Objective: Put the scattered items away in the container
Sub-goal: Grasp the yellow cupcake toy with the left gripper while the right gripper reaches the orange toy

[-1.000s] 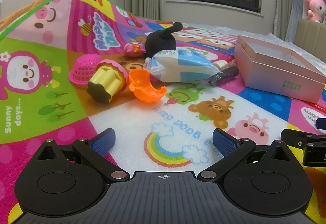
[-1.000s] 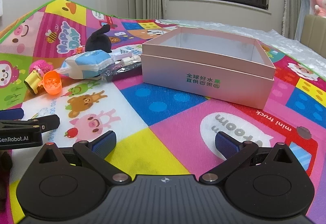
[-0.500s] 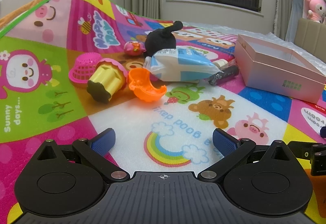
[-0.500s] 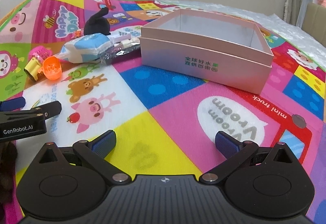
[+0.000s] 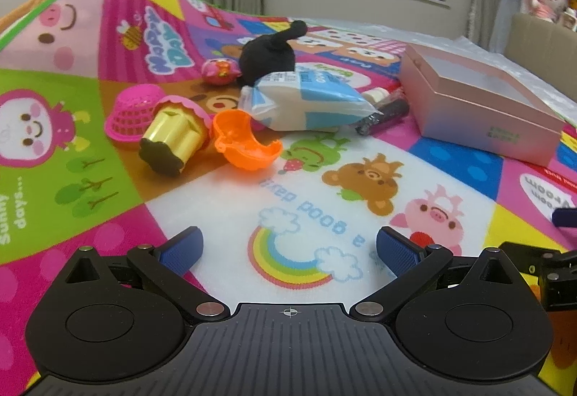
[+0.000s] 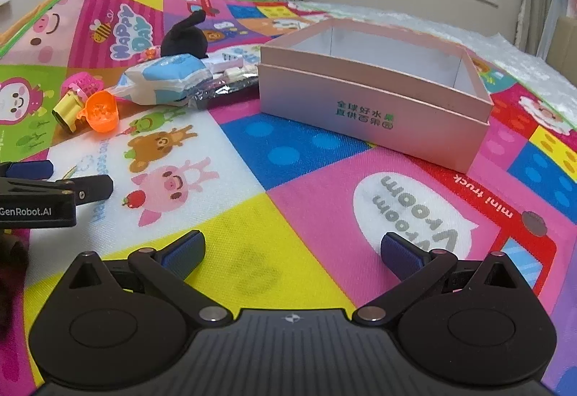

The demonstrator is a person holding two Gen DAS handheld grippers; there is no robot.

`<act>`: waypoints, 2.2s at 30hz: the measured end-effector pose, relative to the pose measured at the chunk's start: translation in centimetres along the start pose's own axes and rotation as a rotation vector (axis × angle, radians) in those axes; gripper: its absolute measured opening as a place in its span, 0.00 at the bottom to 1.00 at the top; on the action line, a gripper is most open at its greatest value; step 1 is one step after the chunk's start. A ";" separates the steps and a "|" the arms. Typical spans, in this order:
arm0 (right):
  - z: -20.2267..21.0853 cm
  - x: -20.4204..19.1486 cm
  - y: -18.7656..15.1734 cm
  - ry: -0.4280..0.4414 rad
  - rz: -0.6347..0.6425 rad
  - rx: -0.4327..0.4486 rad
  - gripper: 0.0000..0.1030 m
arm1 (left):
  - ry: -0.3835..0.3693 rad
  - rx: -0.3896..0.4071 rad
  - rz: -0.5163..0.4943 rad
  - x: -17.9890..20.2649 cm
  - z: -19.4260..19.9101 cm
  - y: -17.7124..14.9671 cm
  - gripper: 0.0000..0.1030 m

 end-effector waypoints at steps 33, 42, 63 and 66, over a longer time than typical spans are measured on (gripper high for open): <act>-5.3 -18.0 6.5 0.189 0.324 0.028 0.35 | 0.112 0.143 0.174 -12.6 8.4 3.9 1.00; 3.4 -6.7 1.5 0.003 0.290 0.089 0.35 | 0.069 0.054 -0.006 -7.8 1.4 4.7 1.00; 6.5 -0.7 -2.7 -0.051 0.109 0.126 0.62 | 0.039 0.008 -0.083 -4.2 -0.8 5.9 0.55; 6.1 -0.8 -2.9 -0.058 0.100 0.121 0.63 | -0.071 0.065 -0.056 -1.3 1.4 6.0 0.55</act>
Point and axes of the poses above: each gripper's, at about its wrist camera, not at the fingertips, and z roughly against the way its jaws point, x to its right, y to its top, the point moved 3 cm from there along -z, roughly the way its jaws point, and after that the axes turned 8 degrees about -z, right-handed, at the moved point
